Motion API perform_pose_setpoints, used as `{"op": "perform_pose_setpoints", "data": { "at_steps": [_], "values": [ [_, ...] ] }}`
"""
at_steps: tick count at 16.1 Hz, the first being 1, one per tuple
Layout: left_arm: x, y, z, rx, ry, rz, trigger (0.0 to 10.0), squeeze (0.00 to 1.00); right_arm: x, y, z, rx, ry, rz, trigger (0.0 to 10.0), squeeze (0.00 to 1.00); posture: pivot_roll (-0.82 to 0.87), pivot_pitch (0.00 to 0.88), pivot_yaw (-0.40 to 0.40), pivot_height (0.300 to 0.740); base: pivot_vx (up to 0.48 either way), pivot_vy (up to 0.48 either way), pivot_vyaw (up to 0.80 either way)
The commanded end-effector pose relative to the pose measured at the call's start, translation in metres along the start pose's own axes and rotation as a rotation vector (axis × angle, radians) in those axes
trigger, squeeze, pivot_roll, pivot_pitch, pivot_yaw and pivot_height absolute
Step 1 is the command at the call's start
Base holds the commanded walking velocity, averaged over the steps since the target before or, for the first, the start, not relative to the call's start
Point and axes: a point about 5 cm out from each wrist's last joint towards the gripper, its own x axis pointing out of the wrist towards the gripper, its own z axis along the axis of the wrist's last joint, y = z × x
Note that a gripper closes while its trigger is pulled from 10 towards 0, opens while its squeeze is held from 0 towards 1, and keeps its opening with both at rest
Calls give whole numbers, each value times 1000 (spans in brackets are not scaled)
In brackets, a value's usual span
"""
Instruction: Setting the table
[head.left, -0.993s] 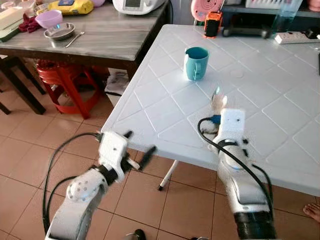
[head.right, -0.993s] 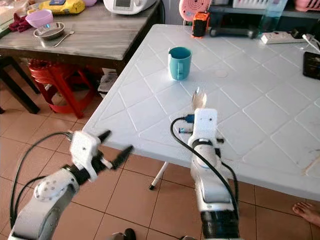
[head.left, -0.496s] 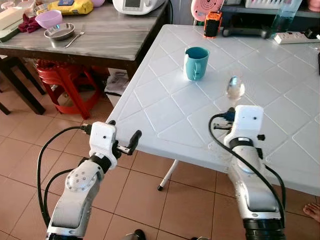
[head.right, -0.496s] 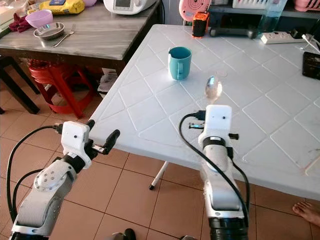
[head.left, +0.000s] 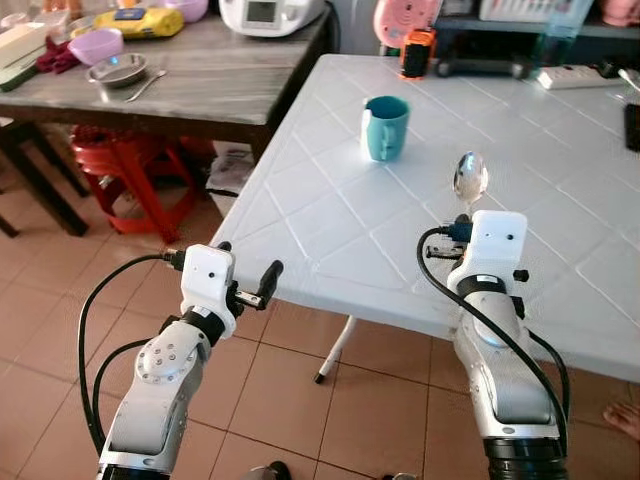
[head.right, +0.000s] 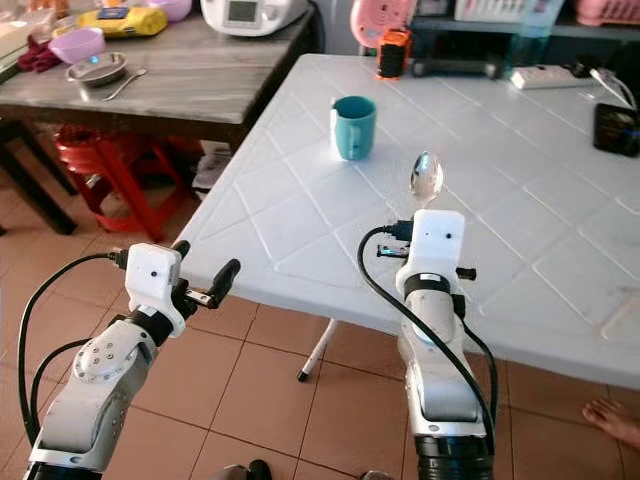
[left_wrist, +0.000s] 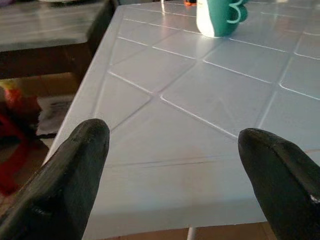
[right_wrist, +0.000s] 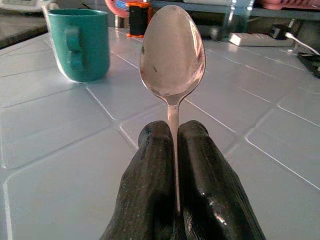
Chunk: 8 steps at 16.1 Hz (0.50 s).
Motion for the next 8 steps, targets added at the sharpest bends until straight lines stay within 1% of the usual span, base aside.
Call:
{"op": "perform_pose_setpoints", "data": {
  "at_steps": [1, 3, 8],
  "values": [
    [-1, 2, -2, 13, 10, 10, 10000, 0, -1, 1, 4, 12, -16, 5, 10000, 0, -44, 109, 74, 740, 0, 0, -556],
    [-1, 2, -3, 7, 15, 17, 10000, 0, -2, 1, 5, 14, -19, 9, 10000, 0, -45, 111, 72, 740, 0, 0, -550],
    [-1, 0, -3, 6, 15, 6, 10000, 0, -2, 4, 6, 13, -28, 20, 10000, 0, -43, 113, 72, 740, 0, 0, 0]
  ]
}}
